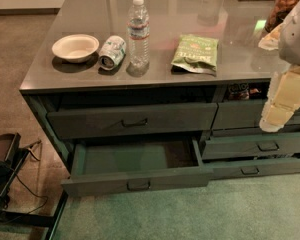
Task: Close middle drawer
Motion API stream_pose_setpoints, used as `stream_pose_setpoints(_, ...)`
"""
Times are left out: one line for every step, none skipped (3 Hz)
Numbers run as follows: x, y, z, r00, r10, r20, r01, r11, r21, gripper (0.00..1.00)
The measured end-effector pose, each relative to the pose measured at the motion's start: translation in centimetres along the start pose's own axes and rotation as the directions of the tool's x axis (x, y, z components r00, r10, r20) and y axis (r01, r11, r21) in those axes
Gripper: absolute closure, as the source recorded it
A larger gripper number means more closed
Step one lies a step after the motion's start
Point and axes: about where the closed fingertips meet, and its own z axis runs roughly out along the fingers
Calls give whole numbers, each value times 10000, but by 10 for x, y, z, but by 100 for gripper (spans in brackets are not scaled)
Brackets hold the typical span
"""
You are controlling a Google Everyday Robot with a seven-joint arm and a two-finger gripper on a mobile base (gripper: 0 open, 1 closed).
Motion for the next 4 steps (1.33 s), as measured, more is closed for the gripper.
stream_pose_setpoints(0,0,0,10000,0,0,0,10000,0,0)
stream_pose_setpoints(0,2,10,9999,-48,134,47,10000,74,18)
stream_pose_setpoints(0,14,50,9985,-20,556,21,10000,-29,40)
stream_pose_setpoints(-1,31,125,9940,106,1087,-53,9988,-496,64)
